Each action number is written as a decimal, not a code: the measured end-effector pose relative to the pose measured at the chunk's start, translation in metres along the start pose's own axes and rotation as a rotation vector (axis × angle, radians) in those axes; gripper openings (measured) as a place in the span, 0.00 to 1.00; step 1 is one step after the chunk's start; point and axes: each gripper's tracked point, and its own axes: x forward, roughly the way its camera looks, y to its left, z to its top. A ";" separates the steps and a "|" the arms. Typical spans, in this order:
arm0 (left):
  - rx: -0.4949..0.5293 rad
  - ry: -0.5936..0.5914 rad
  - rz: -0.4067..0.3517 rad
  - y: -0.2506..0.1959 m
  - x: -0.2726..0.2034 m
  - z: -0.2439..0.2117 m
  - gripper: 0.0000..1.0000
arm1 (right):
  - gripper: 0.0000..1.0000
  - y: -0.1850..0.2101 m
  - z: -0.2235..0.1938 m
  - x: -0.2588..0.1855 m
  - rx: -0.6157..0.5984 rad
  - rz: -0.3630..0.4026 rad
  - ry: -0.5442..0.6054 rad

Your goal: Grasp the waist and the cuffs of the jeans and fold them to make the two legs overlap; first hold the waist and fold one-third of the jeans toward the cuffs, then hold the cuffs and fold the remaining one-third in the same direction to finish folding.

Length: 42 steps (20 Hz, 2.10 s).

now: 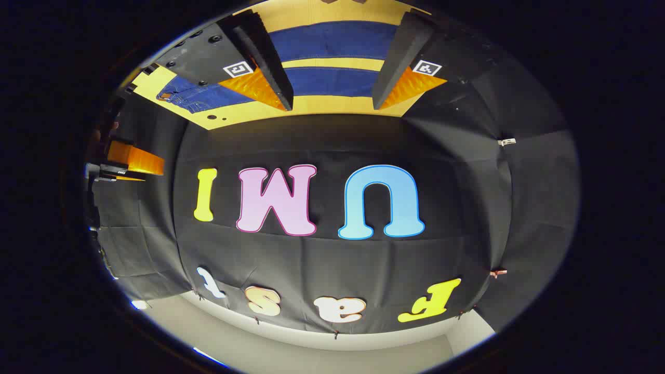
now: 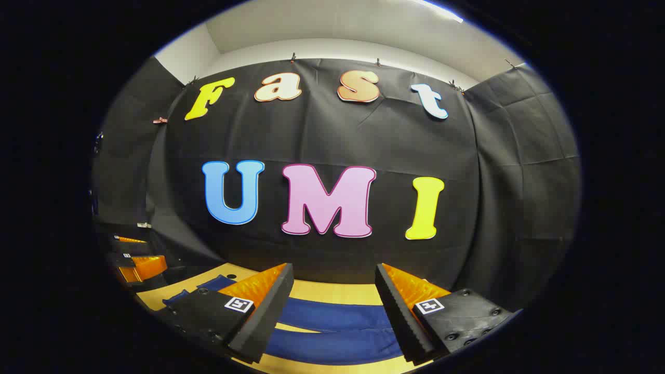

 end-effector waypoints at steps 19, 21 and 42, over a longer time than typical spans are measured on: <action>0.138 0.037 0.084 0.087 -0.050 -0.037 0.96 | 0.97 0.050 -0.028 -0.027 -0.003 0.021 0.060; 0.258 0.146 0.044 0.107 -0.032 -0.077 0.98 | 0.96 0.048 -0.055 -0.026 -0.005 0.020 0.139; 1.217 0.864 -0.566 0.255 0.084 -0.361 0.67 | 0.96 -0.125 -0.122 0.007 -0.376 -0.161 0.347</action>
